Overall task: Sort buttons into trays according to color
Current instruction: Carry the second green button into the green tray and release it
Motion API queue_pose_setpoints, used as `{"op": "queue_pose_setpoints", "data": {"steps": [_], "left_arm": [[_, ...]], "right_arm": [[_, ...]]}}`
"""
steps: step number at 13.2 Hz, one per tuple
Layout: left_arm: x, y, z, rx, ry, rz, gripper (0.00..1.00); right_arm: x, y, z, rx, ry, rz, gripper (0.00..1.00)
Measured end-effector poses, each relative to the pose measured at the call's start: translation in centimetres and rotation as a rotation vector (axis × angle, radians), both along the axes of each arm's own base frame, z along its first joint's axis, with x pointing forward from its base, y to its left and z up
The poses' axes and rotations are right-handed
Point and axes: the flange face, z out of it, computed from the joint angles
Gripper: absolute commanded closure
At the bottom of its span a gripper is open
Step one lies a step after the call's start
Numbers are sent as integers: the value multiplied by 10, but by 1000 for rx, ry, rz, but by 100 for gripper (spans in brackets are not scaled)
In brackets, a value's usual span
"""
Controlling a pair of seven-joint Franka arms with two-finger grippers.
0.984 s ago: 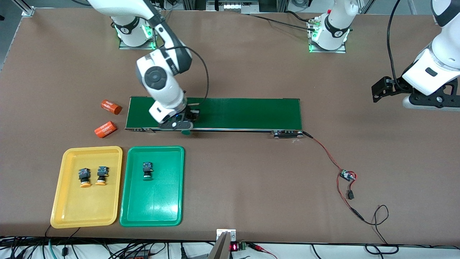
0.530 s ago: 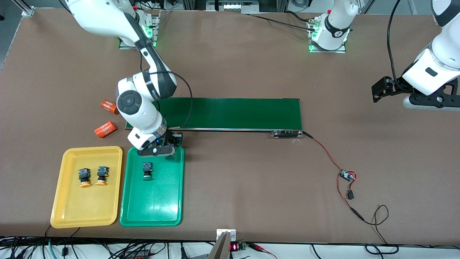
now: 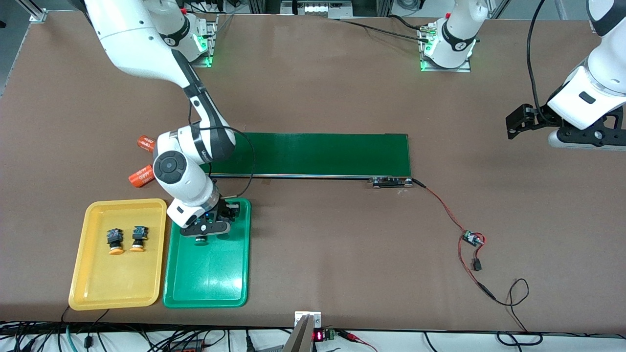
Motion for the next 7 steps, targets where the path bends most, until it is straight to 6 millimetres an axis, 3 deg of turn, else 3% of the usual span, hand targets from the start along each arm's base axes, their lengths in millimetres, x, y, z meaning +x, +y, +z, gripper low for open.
{"op": "queue_pose_setpoints", "data": {"steps": [2, 3, 4, 5, 7], "left_arm": [[0, 0, 0, 0, 0, 0, 0], [0, 0, 0, 0, 0, 0, 0], [0, 0, 0, 0, 0, 0, 0], [0, 0, 0, 0, 0, 0, 0], [0, 0, 0, 0, 0, 0, 0]], "right_arm": [[3, -3, -23, 2, -16, -5, 94], [5, -8, -34, 0, -21, -8, 75], [6, -13, -42, -2, -25, -9, 18], [8, -16, -44, -3, -27, -13, 0], [13, -17, -36, 3, -41, -17, 0]]}}
